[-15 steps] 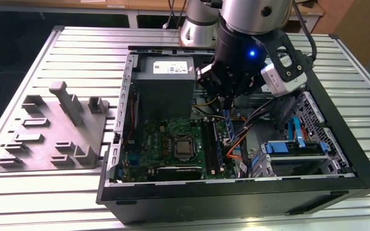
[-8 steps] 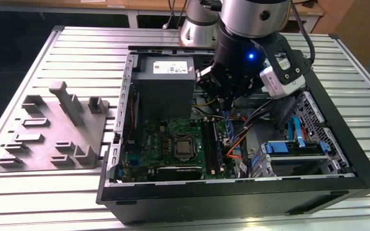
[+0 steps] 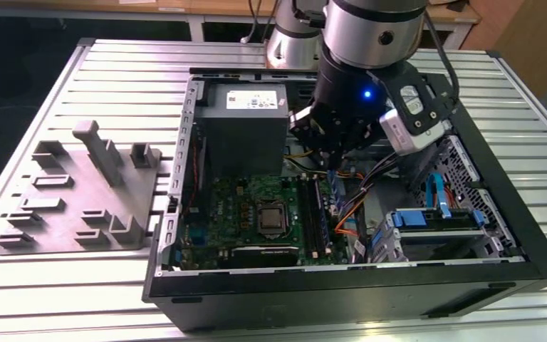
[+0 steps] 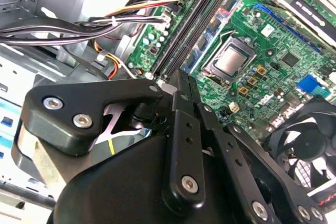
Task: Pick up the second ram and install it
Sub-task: 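Insert the second ram into the second slot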
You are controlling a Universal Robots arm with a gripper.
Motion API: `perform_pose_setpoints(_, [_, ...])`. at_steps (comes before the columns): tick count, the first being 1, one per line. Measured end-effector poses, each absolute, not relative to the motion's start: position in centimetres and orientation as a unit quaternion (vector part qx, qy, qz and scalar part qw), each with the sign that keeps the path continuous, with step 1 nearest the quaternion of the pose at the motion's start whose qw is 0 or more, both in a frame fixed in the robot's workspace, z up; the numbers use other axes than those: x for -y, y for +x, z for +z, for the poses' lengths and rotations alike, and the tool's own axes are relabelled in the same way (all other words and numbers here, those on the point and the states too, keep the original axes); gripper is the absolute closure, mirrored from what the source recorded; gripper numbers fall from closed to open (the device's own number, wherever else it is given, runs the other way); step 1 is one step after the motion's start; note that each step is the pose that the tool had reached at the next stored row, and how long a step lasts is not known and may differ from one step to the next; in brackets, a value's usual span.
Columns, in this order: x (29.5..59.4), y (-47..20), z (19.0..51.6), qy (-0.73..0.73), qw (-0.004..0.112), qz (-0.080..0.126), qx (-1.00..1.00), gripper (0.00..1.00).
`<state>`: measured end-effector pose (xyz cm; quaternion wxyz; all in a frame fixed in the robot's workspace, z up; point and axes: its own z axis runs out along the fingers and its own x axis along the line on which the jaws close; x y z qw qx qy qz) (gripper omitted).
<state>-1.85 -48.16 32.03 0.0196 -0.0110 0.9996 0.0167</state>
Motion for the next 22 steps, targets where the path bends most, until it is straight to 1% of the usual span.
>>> perform_pose_setpoints(10, [48.2,-2.1,31.3,-0.011,0.02,0.017,-1.0,0.89])
perform_pose_setpoints(22, [48.2,-2.5,29.6,-0.011,0.02,0.017,-1.0,0.89])
